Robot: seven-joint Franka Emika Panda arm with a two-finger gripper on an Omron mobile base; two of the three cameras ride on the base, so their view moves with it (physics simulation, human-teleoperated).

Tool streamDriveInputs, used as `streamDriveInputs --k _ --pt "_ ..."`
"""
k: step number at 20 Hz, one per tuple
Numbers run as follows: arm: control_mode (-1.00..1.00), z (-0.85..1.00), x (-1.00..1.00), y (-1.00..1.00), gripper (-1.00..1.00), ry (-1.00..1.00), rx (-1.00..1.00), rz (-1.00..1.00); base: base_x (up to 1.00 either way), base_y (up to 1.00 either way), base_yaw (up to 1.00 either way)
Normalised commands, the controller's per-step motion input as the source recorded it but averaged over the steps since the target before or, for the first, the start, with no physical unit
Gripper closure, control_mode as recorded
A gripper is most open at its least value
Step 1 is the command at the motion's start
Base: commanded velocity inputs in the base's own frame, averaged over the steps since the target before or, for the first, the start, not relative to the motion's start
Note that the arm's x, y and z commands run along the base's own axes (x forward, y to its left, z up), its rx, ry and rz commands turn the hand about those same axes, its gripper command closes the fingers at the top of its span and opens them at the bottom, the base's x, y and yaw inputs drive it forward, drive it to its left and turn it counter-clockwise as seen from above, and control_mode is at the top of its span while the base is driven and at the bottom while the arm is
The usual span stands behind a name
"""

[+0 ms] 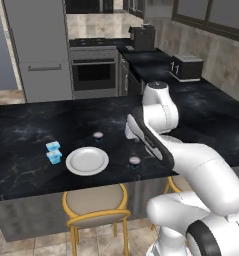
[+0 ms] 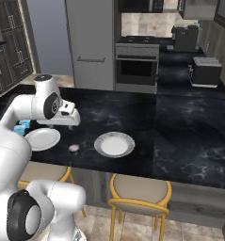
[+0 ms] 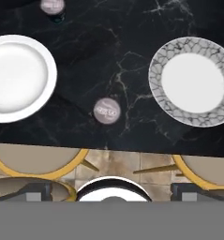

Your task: Place two yogurt containers on each plate.

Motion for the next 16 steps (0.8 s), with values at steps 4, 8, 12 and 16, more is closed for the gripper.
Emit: streamDriveInputs --k 4,8,12,16 --pt "-1.00 -0.52 0.35 0.29 -1.00 -0.19 -0.04 0.00 0.00 0.00 0.00" --pt "-1.00 -0.37 0.50 0.00 -1.00 0.03 0.00 0.01 0.00 0.00 0.00" --pt "-1.00 -0.39 0.47 0.00 -1.00 0.01 0.00 0.00 0.00 0.00 0.00" --pt "-1.00 -0.28 0.22 0.00 -1.00 0.05 0.00 0.00 0.00 0.00 0.00"
